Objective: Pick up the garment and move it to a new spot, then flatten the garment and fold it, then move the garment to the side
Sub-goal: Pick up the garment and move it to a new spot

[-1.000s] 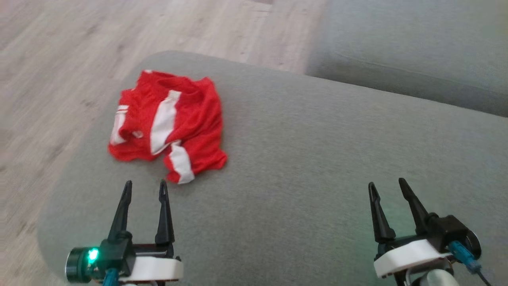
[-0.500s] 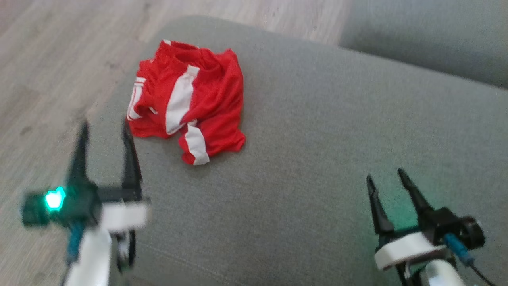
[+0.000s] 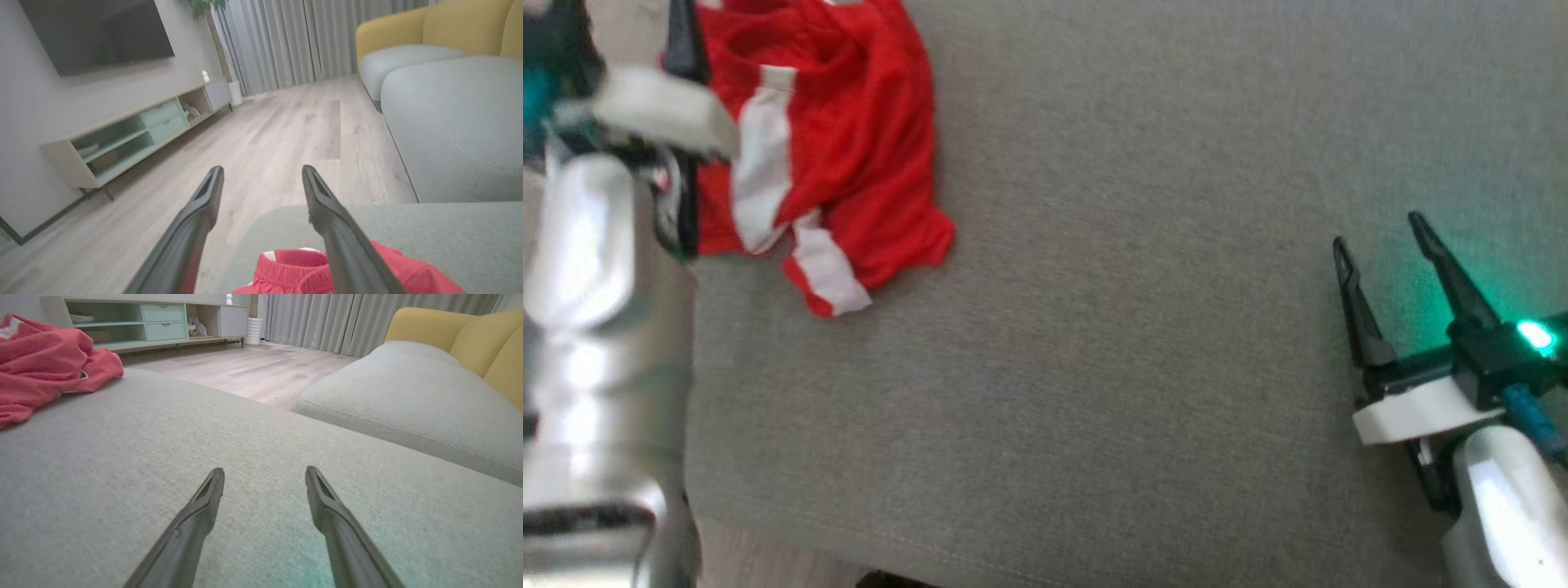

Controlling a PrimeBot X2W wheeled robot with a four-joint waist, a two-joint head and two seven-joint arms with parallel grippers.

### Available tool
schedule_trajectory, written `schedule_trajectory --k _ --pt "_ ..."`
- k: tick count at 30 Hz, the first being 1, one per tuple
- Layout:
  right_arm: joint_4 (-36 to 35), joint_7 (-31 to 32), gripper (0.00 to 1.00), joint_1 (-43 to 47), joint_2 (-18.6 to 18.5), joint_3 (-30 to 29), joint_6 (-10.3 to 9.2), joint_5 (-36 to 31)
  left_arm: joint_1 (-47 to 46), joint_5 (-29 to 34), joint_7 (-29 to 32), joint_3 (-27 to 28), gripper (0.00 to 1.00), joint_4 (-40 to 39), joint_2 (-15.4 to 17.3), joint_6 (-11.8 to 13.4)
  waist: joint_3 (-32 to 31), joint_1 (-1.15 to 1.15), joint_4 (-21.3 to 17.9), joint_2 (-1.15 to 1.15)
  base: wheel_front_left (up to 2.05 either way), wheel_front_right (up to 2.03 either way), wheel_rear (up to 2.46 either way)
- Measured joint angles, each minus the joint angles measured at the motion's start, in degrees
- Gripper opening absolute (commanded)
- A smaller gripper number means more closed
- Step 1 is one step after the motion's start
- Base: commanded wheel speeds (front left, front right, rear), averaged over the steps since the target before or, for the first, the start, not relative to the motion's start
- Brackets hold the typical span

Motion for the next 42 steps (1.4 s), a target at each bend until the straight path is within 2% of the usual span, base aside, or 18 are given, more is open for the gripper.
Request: schedule_trajectory --k 4,10,11,12,18,25,32,36,37,42 --pt "-1.7 -0.1 1.00 -1.6 -0.7 -0.1 0.00 0.0 -6.9 -1.5 5.2 0.4 1.00 9.5 0.3 -1.9 3.6 -0.01 -2.0 0.00 0.00 0.00 0.00" --pt "-4.0 -0.8 1.00 -3.1 -0.6 0.0 0.00 0.0 -8.6 -2.0 11.3 -0.3 1.00 21.6 0.9 -3.3 7.1 -0.02 -4.8 0.00 0.00 0.00 0.00" --pt "-4.2 -0.8 1.00 -3.4 -0.6 0.0 0.00 0.0 -8.7 -2.0 12.1 -0.8 0.39 22.9 1.1 -3.6 7.5 -0.02 -5.1 0.00 0.00 0.00 0.00" --pt "-4.3 -0.8 1.00 -3.7 -0.6 0.0 0.00 0.0 -8.9 -2.0 12.1 -1.0 0.00 23.7 1.2 -3.8 7.8 -0.02 -5.4 0.00 0.00 0.00 0.00" --pt "-3.3 -0.8 1.00 -4.5 0.1 -0.2 0.00 0.0 -11.0 -1.4 6.8 -3.2 0.00 24.7 2.4 -4.5 7.1 -0.02 -6.0 0.00 0.00 0.00 0.00" --pt "0.3 -0.7 1.00 -4.2 3.5 0.6 0.00 0.1 -13.2 0.1 1.9 -6.7 0.00 21.9 4.6 -5.3 2.2 -0.02 -8.0 0.00 0.00 0.00 0.00" --pt "1.3 -0.6 1.00 -0.5 6.8 1.0 0.00 1.6 -14.1 0.1 3.5 -13.6 0.00 15.1 6.5 -5.8 -5.2 -0.04 -12.6 0.00 0.00 0.00 0.00" --pt "1.8 -0.6 1.00 1.3 7.4 1.4 0.00 2.5 -14.2 -3.7 5.4 -20.7 0.00 7.8 7.0 -5.8 -8.9 -0.04 -17.1 0.00 0.00 0.00 0.00" --pt "1.8 -0.6 1.00 1.3 7.4 1.4 0.00 2.5 -14.2 -3.7 5.4 -20.7 0.00 7.8 7.0 -5.8 -8.9 -0.04 -17.1 0.00 0.00 0.00 0.00" --pt "1.9 -0.6 1.00 3.4 7.6 3.6 0.00 6.3 -15.7 -9.7 9.3 -28.0 0.00 -2.2 9.5 -5.8 -12.7 -0.04 -24.0 0.00 0.00 0.00 0.00"
